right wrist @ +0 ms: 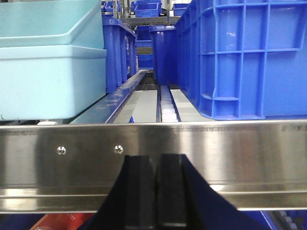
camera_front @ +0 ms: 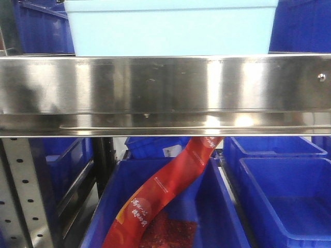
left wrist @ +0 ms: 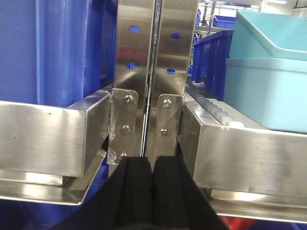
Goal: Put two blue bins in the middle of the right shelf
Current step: 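Open both grippers and pull them back from the placed cyan bin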
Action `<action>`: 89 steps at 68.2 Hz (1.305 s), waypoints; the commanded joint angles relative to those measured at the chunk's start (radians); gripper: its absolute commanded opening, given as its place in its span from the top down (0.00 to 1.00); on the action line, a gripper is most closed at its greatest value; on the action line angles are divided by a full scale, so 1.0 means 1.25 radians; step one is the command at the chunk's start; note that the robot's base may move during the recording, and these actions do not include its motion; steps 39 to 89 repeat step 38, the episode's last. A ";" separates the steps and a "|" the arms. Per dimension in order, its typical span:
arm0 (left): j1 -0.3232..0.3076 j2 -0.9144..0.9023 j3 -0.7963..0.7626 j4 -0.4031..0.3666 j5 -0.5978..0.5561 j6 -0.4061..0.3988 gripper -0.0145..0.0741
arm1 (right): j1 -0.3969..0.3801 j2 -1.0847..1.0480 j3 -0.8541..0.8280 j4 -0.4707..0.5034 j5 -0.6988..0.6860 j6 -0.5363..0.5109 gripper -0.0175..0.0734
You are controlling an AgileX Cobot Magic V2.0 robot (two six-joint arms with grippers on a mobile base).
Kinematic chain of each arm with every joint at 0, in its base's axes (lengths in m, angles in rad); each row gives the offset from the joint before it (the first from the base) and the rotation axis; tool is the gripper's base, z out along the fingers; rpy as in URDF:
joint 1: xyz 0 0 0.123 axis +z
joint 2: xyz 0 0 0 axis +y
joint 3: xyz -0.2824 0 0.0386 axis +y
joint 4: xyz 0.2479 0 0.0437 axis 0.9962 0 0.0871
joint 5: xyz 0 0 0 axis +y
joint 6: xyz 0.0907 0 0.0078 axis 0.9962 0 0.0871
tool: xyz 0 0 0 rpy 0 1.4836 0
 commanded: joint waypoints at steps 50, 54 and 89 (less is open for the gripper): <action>0.001 -0.004 -0.001 -0.004 -0.016 0.001 0.96 | 0.001 -0.003 0.000 -0.005 -0.007 -0.005 0.99; 0.001 -0.004 -0.001 -0.004 -0.016 0.001 0.96 | 0.001 -0.003 0.000 -0.005 -0.007 -0.005 0.99; 0.001 -0.004 -0.001 -0.004 -0.016 0.001 0.96 | 0.001 -0.003 0.000 -0.005 -0.007 -0.005 0.99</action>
